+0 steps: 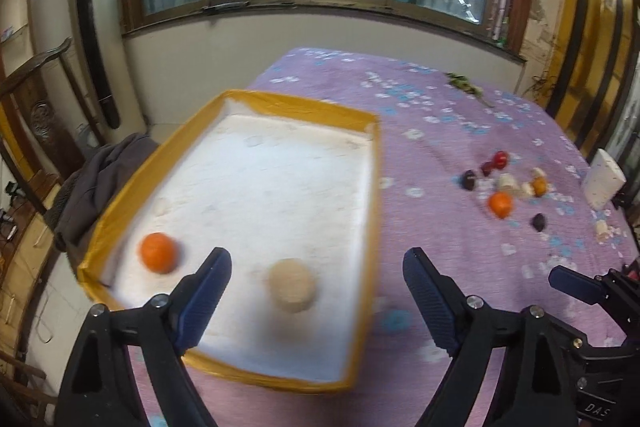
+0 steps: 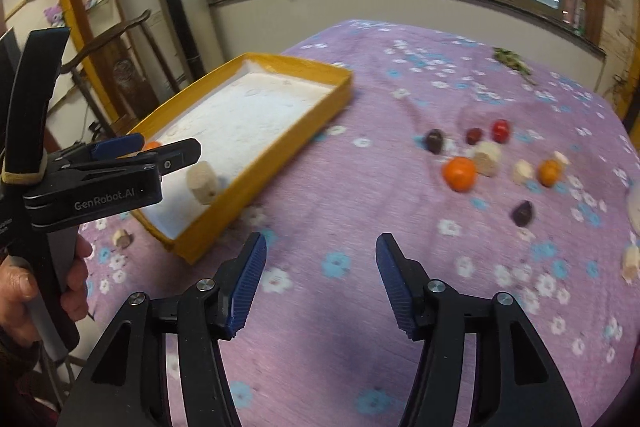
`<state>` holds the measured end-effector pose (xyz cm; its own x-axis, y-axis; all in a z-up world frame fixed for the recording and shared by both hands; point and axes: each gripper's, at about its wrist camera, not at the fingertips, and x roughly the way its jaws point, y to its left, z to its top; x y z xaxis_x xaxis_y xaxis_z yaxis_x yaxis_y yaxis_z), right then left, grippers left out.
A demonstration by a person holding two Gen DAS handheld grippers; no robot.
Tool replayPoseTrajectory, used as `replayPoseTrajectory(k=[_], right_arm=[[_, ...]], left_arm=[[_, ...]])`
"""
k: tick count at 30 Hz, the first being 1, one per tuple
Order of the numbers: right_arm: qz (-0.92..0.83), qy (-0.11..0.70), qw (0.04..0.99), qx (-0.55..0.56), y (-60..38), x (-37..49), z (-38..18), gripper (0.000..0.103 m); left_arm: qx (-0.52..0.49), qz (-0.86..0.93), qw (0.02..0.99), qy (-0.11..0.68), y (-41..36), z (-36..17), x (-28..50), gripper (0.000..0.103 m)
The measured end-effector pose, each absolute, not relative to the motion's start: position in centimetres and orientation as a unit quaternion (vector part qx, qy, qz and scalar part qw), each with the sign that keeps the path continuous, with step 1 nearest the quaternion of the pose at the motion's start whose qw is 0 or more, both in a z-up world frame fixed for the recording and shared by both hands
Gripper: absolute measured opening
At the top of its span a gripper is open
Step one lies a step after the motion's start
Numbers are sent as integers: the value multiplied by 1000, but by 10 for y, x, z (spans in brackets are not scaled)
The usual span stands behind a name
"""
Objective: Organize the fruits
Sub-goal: 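Open both tools to drop the orange and yam piece into the tray, then grasp the pale yam piece with the right tool while the left tool grasps an orange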
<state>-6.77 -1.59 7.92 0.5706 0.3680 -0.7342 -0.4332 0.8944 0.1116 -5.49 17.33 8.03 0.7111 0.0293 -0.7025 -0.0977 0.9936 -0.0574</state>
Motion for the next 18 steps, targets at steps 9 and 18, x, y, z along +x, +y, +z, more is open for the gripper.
replayPoseTrajectory(k=[9,18], right_arm=[[132,385,913,6,-111,-85,83,67],[61,396,915,49,-199,-90,70,67]], left_arm=[[-25,-40,923,383,85,78,-50,94],[-1,-72,915,398,32,71,-48,94]])
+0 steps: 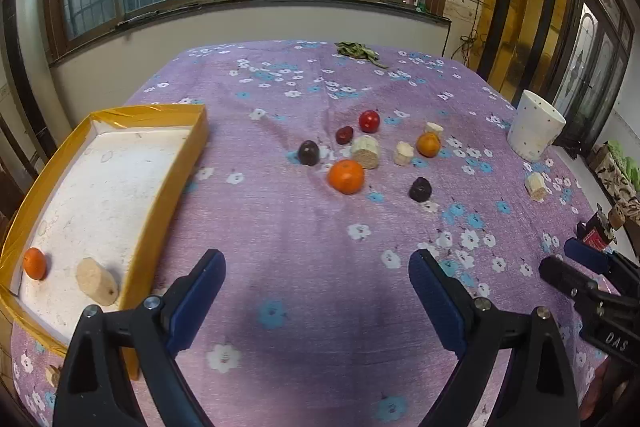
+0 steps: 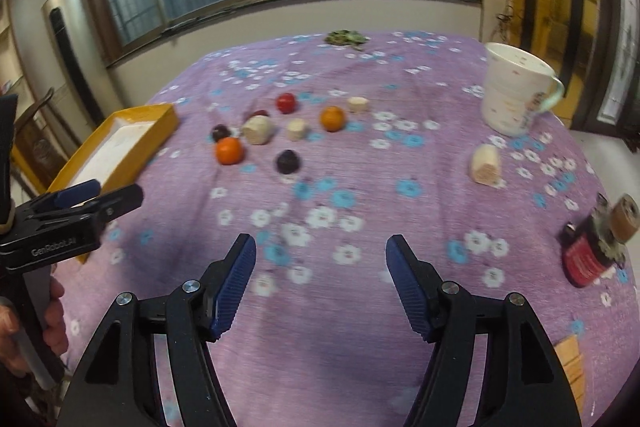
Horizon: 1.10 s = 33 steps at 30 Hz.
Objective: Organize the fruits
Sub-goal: 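Grasp the pale yam piece with the right tool while the left tool grasps an orange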
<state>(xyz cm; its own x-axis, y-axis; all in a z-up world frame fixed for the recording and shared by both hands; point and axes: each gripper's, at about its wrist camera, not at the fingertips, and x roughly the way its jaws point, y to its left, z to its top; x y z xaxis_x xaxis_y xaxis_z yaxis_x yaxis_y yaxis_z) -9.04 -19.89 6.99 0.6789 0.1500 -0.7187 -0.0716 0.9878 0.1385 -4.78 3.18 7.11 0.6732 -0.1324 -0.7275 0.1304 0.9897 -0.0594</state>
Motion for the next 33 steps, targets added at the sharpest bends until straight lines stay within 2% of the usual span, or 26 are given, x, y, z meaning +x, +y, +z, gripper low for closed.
replayPoseTrajectory(k=[13,24,27,29,33], right_arm=[[-29,395,915,82,-295,-30,64,68],[-51,455,884,94,-327,31,23,67],[-47,457,884,88,-329,33,19,56],[-47,457,885,76,-328,35,21,38],[-40,454,888,66,-325,33,23,36]], left_arm=[[29,-56,909,412,-2,61,-10,95],[36,-57,895,440,1,48,39,95],[32,-67,891,449,1,44,51,95],[29,-72,889,452,-1,41,59,95],[19,-81,883,461,-4,35,73,92]])
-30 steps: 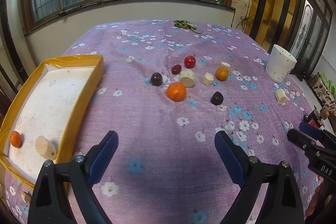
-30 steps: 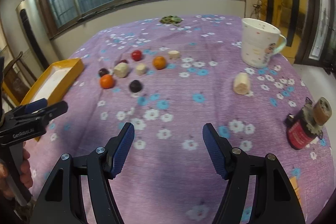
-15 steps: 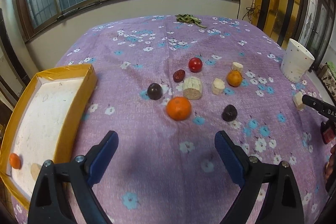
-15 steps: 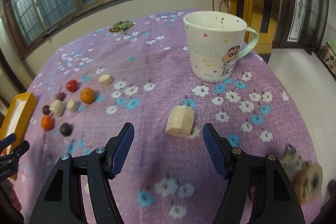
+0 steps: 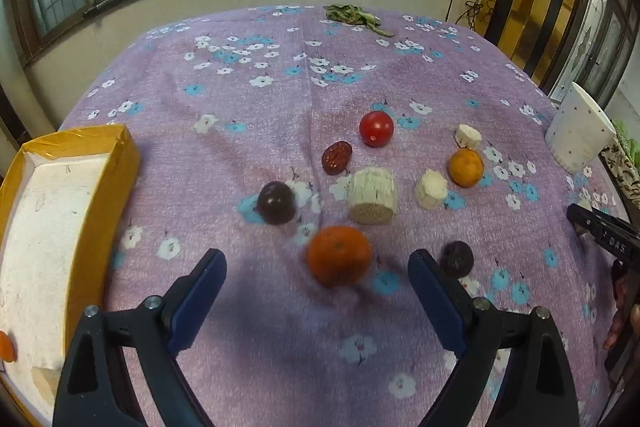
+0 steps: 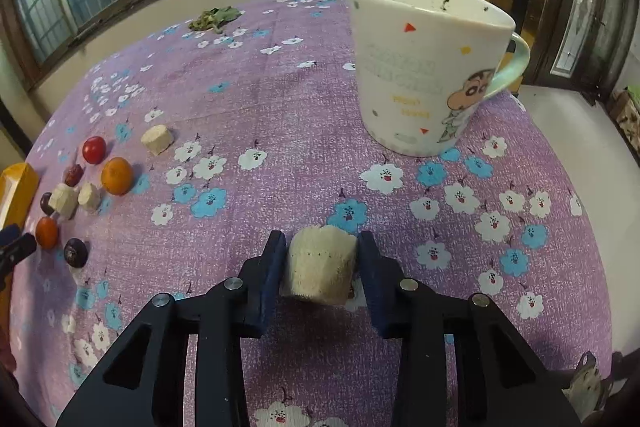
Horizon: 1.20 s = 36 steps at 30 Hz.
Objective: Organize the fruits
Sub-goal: 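Grasp the pale yam piece with the right tool while the left tool grasps an orange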
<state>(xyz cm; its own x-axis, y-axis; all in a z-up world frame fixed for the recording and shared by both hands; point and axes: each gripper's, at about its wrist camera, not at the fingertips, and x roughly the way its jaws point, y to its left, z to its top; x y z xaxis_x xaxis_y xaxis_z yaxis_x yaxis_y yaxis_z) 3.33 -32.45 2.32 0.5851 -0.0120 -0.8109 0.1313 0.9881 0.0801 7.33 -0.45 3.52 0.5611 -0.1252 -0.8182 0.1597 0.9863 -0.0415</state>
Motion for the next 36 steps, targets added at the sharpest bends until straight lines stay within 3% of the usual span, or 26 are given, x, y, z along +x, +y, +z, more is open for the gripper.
replayPoseTrajectory(k=[3,5,9,26,27,29,36], right_arm=[[-36,451,890,58,-320,31,25,36],[-29,449,891,57,-318,28,27,36],[-21,440,896,54,-309,27,34,34],[-58,438,895,51,-299,17,41,34],[-64,436,896,52,-301,16,42,35],[-66,444,891,61,-307,20,38,47],[-59,465,883,36,-300,33,19,43]], left_arm=[[13,-96,875,474,-5,28,80,78],[11,-103,870,483,-5,22,83,61],[-2,-123,868,482,-4,17,84,38],[4,-154,867,474,4,29,59,38],[2,-154,867,475,5,28,59,38],[-2,-153,865,478,7,25,60,38],[-21,-153,857,492,9,17,64,38]])
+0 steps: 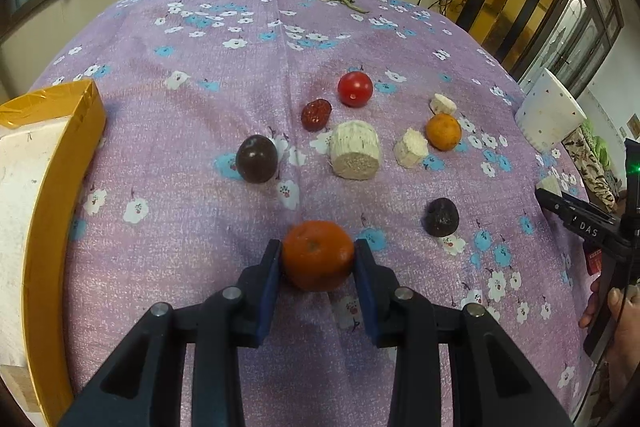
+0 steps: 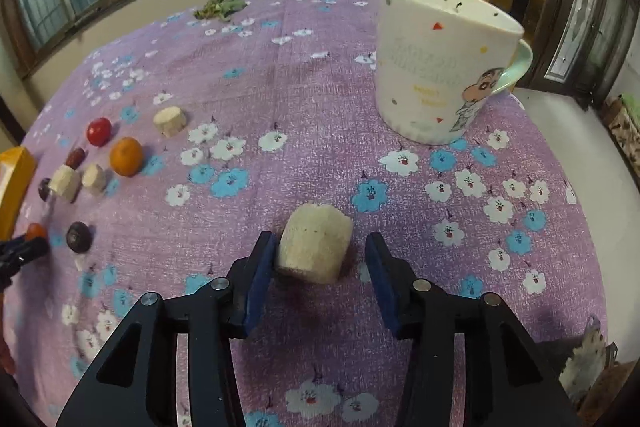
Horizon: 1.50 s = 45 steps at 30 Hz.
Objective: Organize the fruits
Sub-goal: 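Grasp the pale yam piece with the right tool while the left tool grasps an orange, then carry the orange and yam piece with both tools over the tray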
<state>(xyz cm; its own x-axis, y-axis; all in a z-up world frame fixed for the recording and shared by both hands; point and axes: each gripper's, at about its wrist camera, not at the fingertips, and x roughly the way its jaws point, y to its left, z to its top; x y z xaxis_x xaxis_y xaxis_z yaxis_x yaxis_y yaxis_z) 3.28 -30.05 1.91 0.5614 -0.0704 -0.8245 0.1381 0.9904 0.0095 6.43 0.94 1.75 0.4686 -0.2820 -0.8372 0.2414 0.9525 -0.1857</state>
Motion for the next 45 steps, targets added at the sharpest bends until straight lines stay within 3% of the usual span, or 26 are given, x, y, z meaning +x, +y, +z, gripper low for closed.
replayPoseTrajectory(k=[2,22,45], right_arm=[[-56,464,884,24,-297,34,19,38],[62,424,902,44,-210,-51,65,37],[184,421,888,-6,-31,-23,83,37]], left_arm=[[-15,-149,859,490,7,17,64,39],[-42,-164,867,468,39,47,-3,38],[-95,-107,892,429,175,77,-20,38]])
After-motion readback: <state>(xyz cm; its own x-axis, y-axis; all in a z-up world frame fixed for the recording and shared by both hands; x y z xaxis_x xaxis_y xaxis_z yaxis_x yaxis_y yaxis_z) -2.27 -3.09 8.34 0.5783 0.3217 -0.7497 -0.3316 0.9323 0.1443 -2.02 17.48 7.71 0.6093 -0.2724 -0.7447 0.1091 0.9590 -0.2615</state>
